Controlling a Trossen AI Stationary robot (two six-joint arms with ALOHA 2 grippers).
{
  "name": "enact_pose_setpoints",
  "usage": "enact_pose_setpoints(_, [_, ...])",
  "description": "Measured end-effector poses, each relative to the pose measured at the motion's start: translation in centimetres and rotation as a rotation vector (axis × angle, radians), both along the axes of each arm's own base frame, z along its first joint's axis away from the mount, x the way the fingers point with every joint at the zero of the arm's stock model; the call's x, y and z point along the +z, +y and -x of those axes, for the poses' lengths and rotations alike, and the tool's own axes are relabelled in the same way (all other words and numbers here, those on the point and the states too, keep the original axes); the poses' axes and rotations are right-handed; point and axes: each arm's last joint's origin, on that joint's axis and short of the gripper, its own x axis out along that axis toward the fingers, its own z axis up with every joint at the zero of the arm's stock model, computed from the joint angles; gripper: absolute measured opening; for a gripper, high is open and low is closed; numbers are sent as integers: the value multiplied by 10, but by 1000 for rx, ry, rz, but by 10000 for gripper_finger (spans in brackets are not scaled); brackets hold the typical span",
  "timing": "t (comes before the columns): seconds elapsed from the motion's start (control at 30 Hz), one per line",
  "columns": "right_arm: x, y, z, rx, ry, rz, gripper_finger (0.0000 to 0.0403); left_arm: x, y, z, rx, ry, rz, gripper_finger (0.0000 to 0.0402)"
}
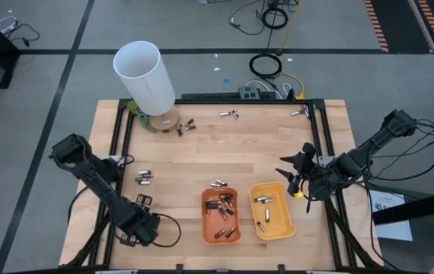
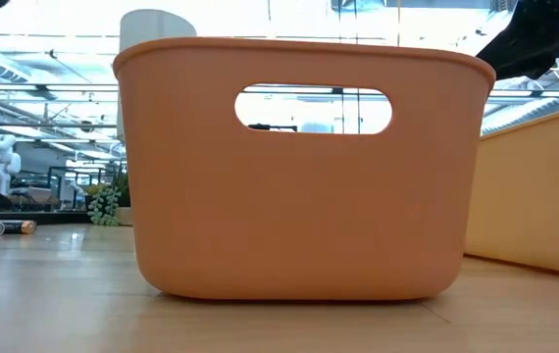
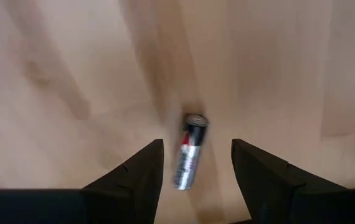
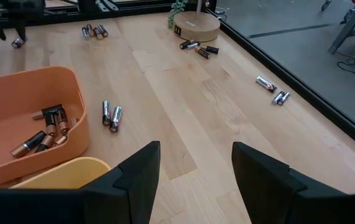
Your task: Sort batteries
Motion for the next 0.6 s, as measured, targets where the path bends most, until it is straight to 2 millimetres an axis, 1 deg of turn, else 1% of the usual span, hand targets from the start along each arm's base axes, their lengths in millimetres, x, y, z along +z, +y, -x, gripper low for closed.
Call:
enact_pose_setpoints(0.07, [0,0,0,0,-3,-2,192,-3,-1,3,8,2,6,198])
enact_pose_setpoints(0.33, [0,0,0,0,-4,-3,192,-16,7,12,28,23,-42,194])
enact_pose_setpoints(0.47, [0,0,0,0,-4,-3,192,-23,9,15,26,0,-18,171])
enact_pose_setpoints(0.6, [0,0,0,0,-4,-3,192,-24,10,16,22,-13,-43,135])
